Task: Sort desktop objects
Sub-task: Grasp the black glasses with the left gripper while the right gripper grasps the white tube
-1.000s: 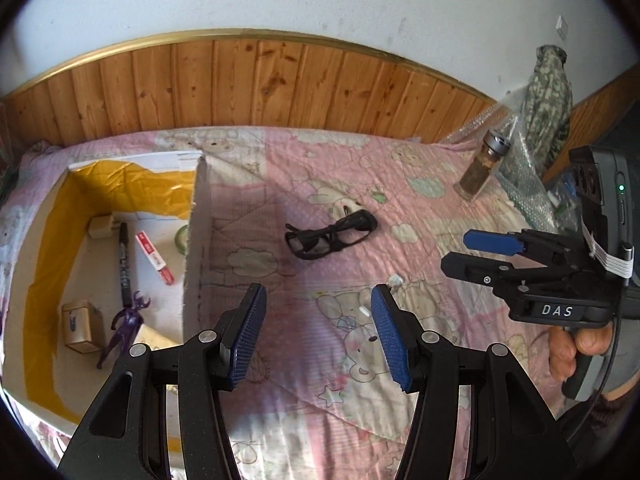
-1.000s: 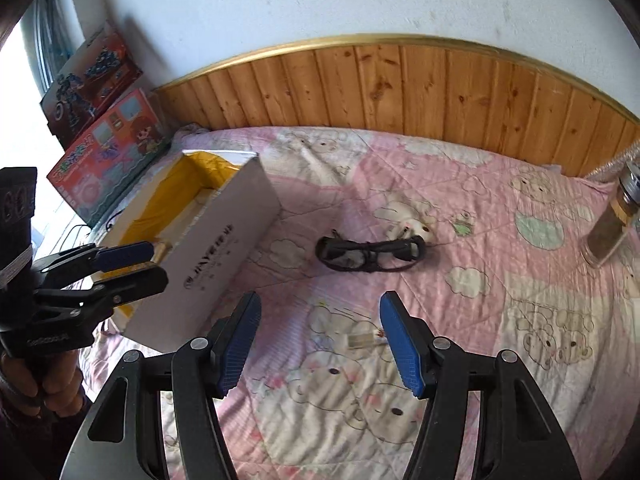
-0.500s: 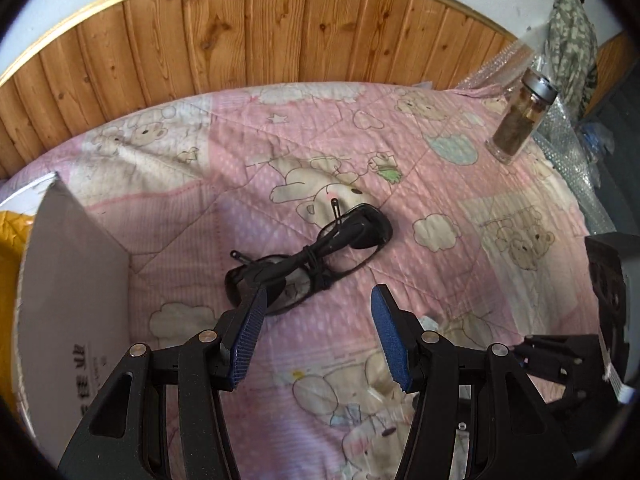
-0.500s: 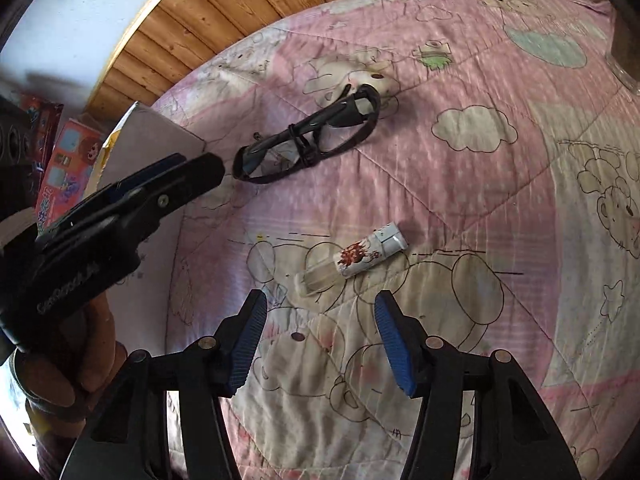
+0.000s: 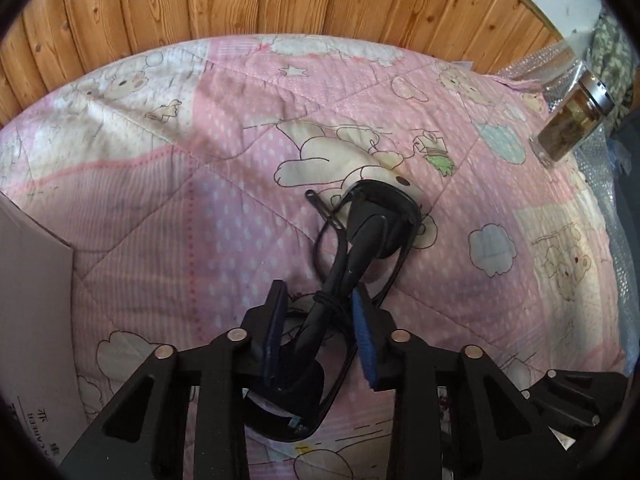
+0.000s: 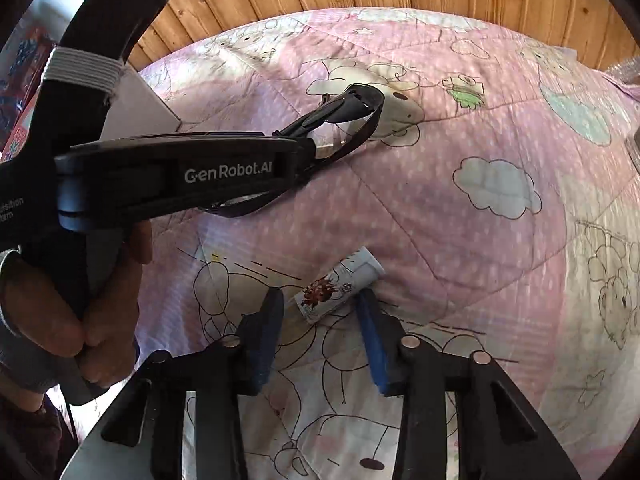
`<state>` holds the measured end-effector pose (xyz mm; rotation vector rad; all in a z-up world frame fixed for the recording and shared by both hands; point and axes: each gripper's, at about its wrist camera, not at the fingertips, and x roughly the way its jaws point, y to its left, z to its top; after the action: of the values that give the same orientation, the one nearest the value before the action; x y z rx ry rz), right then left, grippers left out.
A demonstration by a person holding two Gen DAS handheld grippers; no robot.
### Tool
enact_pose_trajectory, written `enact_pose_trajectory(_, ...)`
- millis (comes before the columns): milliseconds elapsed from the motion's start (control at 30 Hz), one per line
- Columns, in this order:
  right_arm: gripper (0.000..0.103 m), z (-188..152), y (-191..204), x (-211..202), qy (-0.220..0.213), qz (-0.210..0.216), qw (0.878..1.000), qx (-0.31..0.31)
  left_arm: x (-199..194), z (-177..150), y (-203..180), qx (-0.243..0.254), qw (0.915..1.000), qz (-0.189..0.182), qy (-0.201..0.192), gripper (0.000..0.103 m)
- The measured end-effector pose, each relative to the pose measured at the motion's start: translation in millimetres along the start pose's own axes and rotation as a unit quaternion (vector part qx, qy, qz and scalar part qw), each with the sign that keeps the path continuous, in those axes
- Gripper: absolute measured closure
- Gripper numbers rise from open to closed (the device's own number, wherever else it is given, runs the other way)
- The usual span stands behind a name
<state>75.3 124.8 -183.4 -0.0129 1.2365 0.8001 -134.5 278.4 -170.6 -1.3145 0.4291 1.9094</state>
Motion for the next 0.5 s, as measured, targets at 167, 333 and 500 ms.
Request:
enact_pose_trajectory(167, 0.094, 0.1, -10.5, -10.6, 0.004, -0.009, 1.0, -0.011, -2.0, -3.0, 3.5, -0.027, 0.9995, -0.016, 0.005, 0.083)
enact_pose_trajectory(333, 0.067, -2.5, -15.7, -6.6, 0.012, 0.031, 0.999, 0.024, 2.5, -0.7, 6.8, -0.066, 0.9976, -0.022, 0.004, 0.062)
enact_pose_trajectory(500, 0.055, 3.1, -17.9, -6.0, -0.001, 0.06, 0.996, 0.073, -1.7, -3.6, 11.7, -0.079, 0.9968, -0.011, 0.003, 0.086)
